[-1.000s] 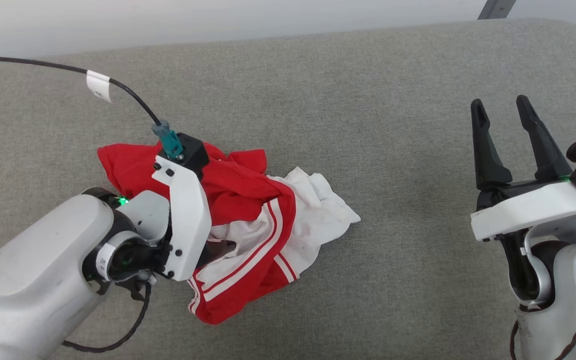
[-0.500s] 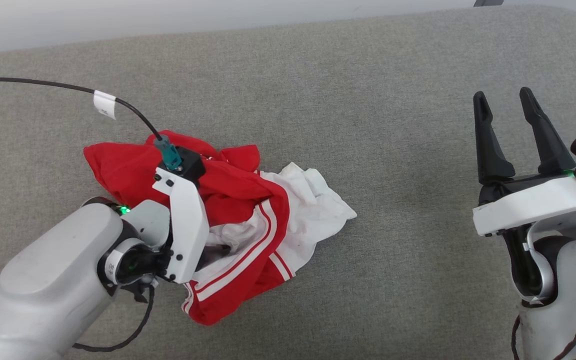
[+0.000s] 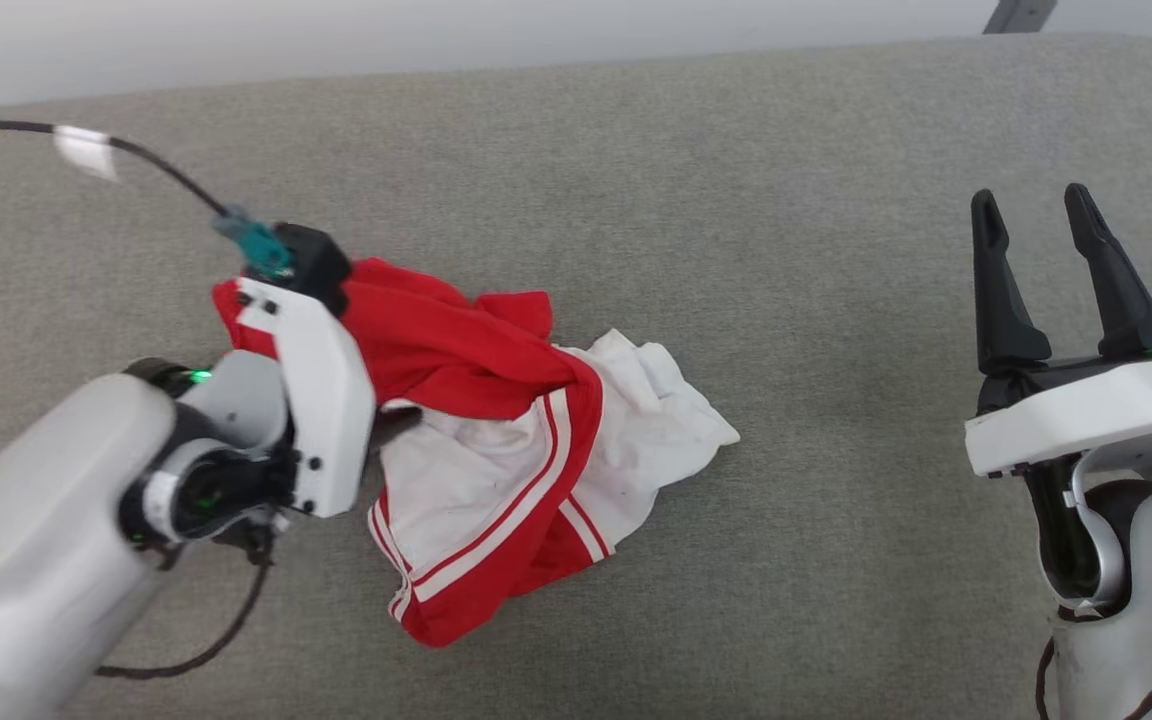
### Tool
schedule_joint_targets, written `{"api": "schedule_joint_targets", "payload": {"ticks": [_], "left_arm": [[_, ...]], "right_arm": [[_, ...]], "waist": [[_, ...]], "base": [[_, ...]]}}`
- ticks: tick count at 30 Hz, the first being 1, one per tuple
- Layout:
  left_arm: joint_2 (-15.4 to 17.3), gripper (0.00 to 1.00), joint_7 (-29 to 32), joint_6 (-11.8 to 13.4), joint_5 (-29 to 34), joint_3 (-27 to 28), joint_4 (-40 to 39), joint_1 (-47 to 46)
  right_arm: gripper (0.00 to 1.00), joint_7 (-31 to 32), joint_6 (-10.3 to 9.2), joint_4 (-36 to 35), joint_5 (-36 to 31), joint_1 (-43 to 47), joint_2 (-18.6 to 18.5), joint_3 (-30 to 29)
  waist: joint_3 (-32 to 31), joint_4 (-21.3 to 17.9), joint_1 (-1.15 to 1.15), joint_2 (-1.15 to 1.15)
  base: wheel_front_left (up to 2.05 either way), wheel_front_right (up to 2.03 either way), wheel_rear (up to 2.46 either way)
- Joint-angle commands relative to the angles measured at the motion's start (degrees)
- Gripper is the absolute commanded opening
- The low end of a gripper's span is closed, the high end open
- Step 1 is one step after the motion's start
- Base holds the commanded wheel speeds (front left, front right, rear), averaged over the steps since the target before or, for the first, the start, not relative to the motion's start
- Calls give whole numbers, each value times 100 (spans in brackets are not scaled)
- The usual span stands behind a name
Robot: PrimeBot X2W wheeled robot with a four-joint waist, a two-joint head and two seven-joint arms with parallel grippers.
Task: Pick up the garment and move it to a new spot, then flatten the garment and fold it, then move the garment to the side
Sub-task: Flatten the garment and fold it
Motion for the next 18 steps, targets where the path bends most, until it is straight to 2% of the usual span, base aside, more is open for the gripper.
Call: {"api": "schedule_joint_targets", "payload": {"ticks": [1,10,18], "left_arm": [[66,0,-43,42,-77,41,-53,122],[1022,0,-655,620,-148,675,-556,719],[1735,0,-1129,1043,0,901,-133,1310]], "right_arm": [[100,29,0,-11,-26,26,-2,-20],[100,100,0,18,-65,122,-1,-41],[100,167,0,18,-80,224,-12,-16]], "waist": [[-27,38,0,0],[-160,216,0,0],[-294,253,0,0]], "base": [[0,0,0],[0,0,0],[0,0,0]]}}
